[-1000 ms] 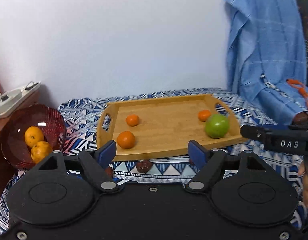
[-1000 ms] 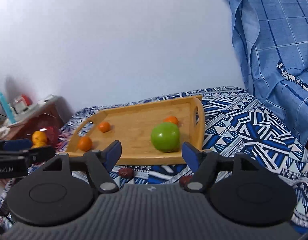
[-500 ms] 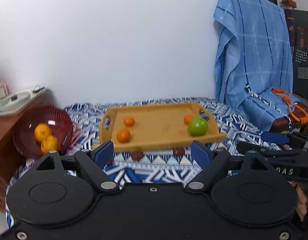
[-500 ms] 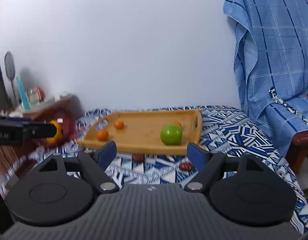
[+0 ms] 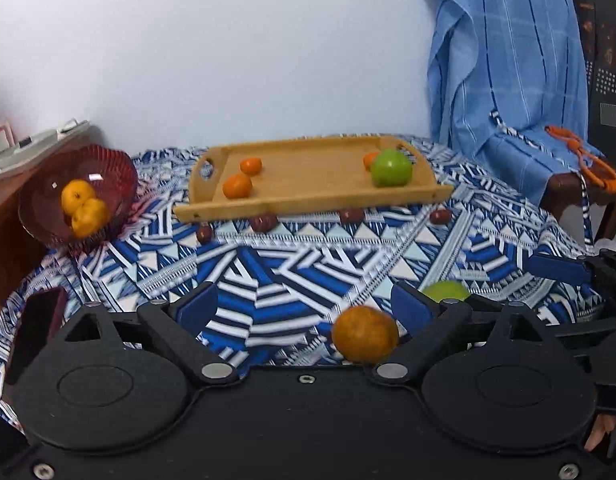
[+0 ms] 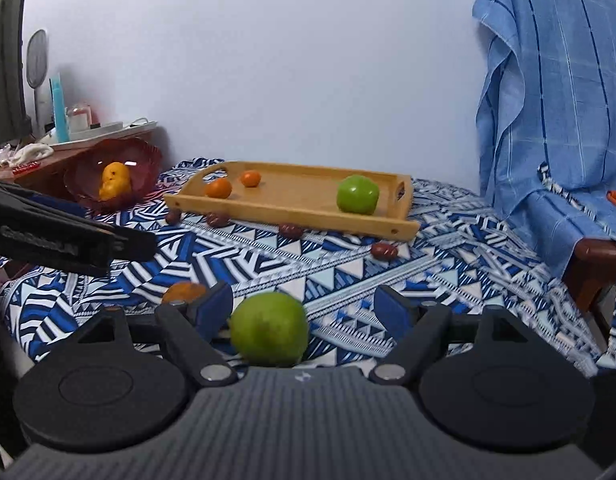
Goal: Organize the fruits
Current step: 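Move the left tool to the large brownish fruit while the right tool approaches the green fruit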
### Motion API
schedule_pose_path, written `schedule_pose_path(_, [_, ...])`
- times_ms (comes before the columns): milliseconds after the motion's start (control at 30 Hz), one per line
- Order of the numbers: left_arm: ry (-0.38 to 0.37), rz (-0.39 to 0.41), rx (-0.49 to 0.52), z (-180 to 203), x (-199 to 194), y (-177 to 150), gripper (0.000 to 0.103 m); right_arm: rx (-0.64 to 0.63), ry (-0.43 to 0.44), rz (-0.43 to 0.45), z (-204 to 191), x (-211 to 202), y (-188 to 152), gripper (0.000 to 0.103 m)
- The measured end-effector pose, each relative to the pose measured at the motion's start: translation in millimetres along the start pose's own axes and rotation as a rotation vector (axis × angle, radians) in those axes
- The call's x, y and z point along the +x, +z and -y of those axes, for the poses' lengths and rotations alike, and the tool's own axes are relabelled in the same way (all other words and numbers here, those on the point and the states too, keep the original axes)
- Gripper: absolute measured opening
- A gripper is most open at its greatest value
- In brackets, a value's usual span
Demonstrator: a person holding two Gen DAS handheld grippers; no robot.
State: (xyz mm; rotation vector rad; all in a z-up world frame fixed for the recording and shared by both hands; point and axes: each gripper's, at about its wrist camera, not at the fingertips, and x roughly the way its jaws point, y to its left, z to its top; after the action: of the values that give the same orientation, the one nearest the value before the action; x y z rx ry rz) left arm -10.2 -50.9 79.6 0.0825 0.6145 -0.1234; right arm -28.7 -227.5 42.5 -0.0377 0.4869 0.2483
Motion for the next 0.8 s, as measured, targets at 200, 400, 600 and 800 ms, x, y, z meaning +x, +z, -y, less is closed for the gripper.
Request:
schedule_pose_path(200, [-0.014,-0.031,-0.004,7,12,-11,0.093,0.002,0.01,-0.019,-2,5,-9,0.086])
schedule_pose_path(400, [-0.04,-0.104,-0.046,10,27,-20,0.058,-0.021,0.035,-0.058,-7,12,-15,0.077])
schedule_pose_path(600, [-0.054,-0.112,-0.042,15,34,-22,0.058,-0.055,0.044,-0.075,-17,19,-18,0.077])
schedule_pose_path(800, [-0.081,-0.114,-0.033,23,41,-20,0.059,-0.074,0.047,-0.097,-21,24,-20,0.077])
